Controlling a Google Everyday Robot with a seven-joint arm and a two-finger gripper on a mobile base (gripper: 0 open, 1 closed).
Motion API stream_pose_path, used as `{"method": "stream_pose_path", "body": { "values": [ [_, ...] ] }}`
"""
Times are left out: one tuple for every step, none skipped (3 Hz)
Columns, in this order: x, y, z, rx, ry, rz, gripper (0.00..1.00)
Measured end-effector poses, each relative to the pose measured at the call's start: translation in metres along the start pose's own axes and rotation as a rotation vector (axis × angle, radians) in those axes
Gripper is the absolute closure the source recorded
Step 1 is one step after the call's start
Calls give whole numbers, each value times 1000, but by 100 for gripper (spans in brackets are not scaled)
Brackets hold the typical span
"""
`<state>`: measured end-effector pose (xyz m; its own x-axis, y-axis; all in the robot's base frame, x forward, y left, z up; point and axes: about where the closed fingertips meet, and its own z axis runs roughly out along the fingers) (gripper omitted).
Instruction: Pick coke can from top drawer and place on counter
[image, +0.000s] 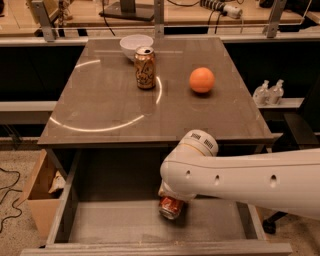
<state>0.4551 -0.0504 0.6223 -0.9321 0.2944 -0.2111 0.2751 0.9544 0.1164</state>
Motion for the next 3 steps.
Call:
{"method": "stream_pose_path", "body": {
  "values": [
    [7, 1, -31, 19, -54, -103, 100],
    [11, 2, -65, 36, -118, -189, 100],
    [6, 6, -101, 25, -169, -260, 100]
  ]
}}
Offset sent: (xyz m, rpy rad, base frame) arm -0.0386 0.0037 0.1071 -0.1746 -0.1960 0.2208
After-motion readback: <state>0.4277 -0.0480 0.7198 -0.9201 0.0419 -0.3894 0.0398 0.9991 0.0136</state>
